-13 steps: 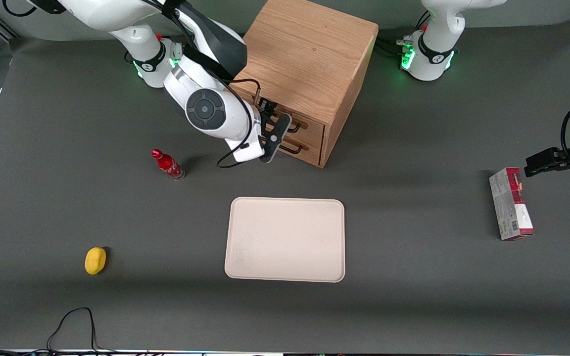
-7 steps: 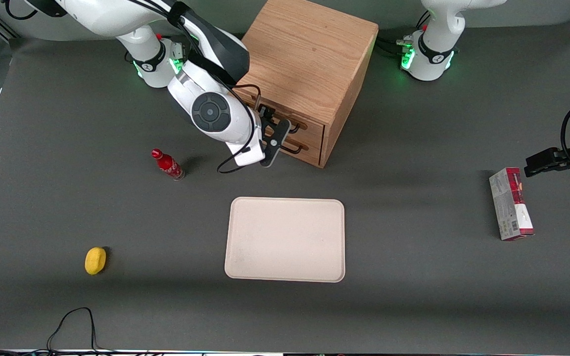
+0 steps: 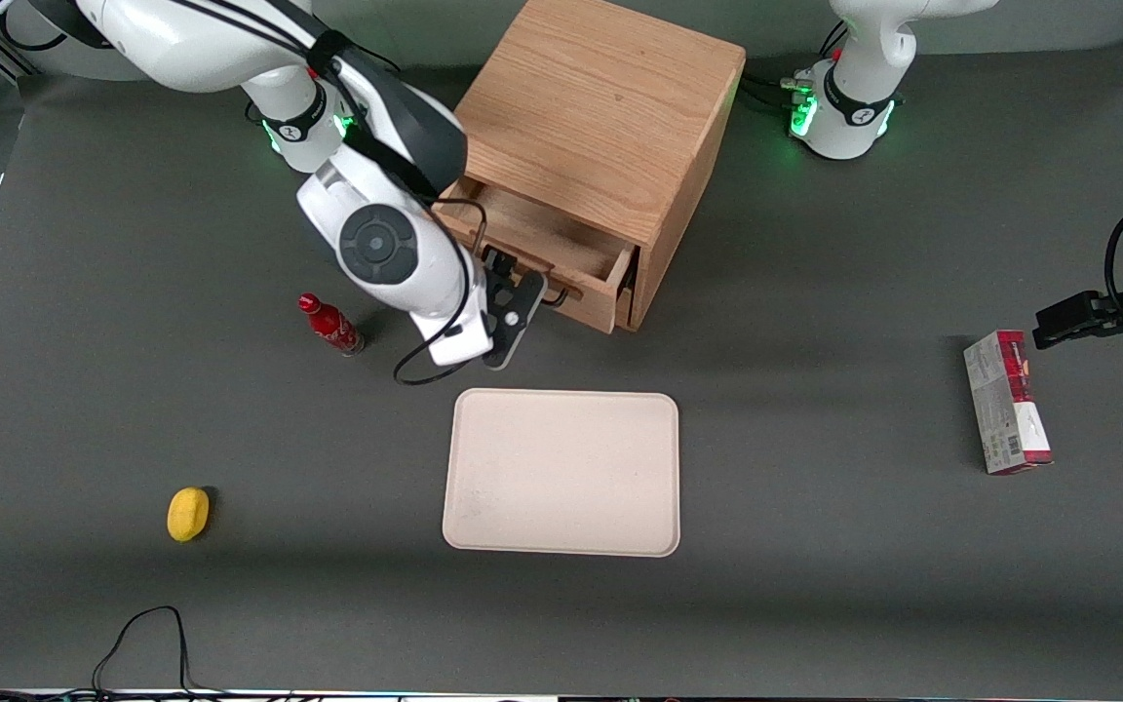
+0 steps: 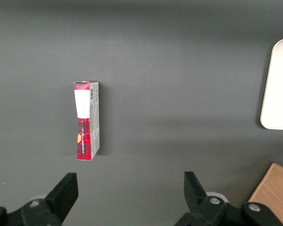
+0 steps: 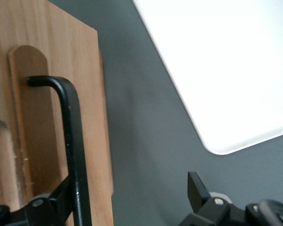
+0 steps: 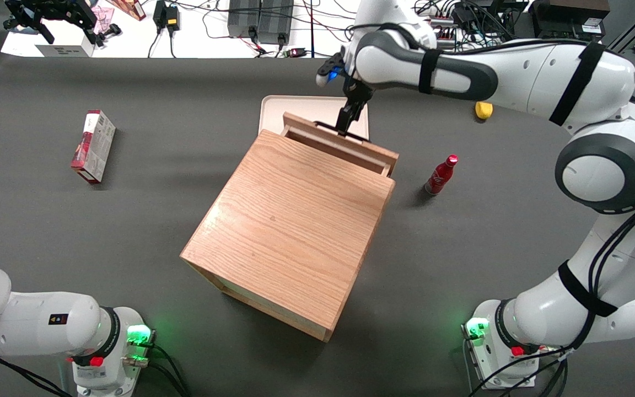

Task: Open upper drawer
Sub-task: 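Pull the upper drawer outward from the cabinet with the right gripper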

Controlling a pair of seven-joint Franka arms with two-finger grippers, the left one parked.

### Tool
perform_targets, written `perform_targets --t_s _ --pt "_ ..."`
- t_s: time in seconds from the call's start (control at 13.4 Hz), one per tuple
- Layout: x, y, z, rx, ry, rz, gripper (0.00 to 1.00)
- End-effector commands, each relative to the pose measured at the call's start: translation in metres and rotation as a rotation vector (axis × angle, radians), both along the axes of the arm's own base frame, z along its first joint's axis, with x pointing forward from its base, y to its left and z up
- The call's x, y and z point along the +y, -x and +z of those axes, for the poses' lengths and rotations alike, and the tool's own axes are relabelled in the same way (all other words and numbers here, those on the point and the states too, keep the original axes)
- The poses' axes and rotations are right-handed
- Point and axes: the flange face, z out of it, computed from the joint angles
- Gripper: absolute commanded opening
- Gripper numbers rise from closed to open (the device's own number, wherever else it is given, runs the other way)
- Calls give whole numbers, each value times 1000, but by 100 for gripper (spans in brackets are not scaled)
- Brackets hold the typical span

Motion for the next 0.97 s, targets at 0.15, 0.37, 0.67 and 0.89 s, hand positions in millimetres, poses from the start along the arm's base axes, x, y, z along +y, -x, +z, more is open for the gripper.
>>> perform_targets --t_s 0.15,0.37,0.67,0.89 --pt "-48 -61 7 -68 -16 -23 100" --pt "-65 -82 8 -89 -25 -36 100" --pt "-84 -101 17 -124 -35 -68 100" --pt "-85 -101 24 -131 -31 -70 100"
